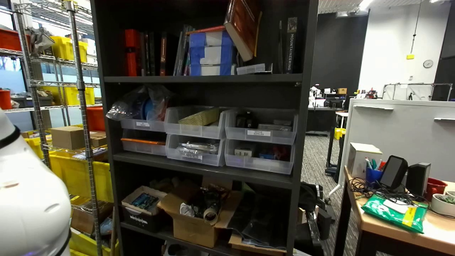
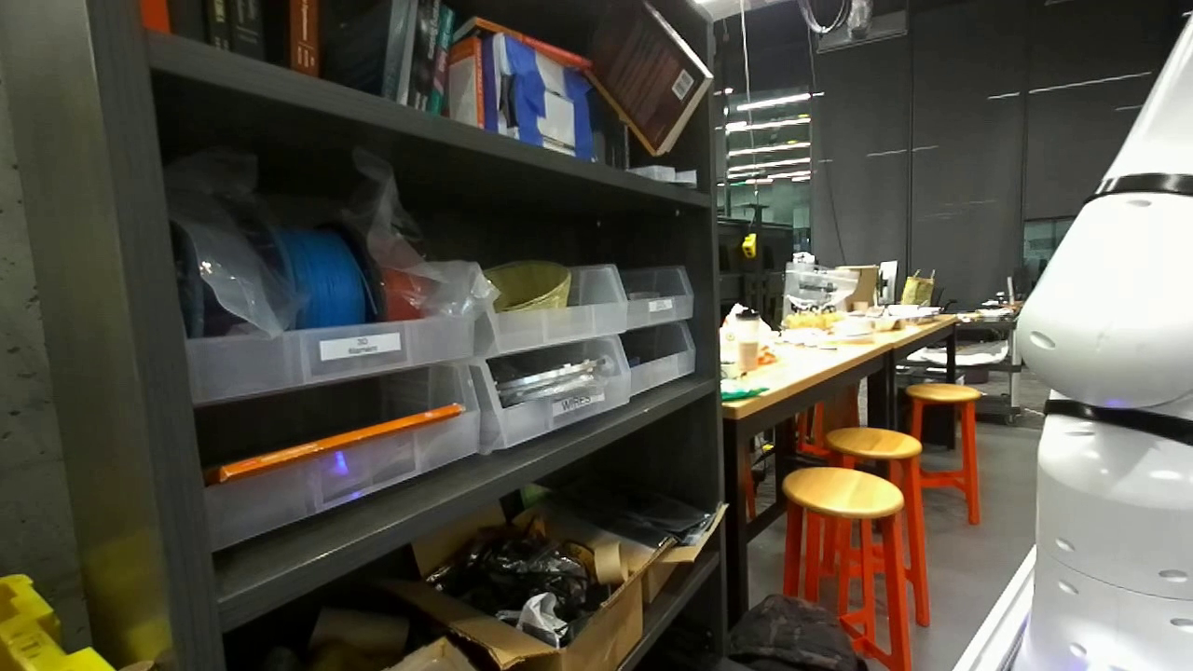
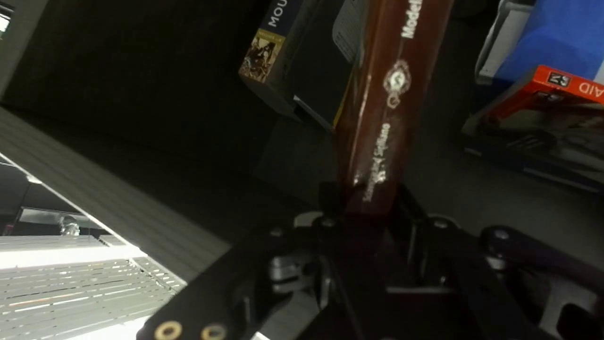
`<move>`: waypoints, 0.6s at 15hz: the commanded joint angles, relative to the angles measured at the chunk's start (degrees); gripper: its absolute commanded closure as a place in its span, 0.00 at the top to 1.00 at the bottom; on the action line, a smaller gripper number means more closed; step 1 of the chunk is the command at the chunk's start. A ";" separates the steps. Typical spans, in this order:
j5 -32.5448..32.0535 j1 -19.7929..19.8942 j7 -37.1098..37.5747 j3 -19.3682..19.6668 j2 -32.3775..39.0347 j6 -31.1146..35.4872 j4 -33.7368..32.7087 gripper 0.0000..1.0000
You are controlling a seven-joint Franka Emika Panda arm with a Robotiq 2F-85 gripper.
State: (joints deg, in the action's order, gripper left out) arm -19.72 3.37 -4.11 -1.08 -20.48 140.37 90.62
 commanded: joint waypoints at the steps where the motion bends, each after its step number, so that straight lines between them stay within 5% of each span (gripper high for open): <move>1: 0.49 0.42 1.59 -0.11 1.18 4.74 -0.38 0.08; 9: 0.45 0.75 3.34 -0.06 0.66 7.13 1.28 0.08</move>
State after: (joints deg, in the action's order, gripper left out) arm -19.65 3.65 -0.10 -1.04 -19.74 145.32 91.93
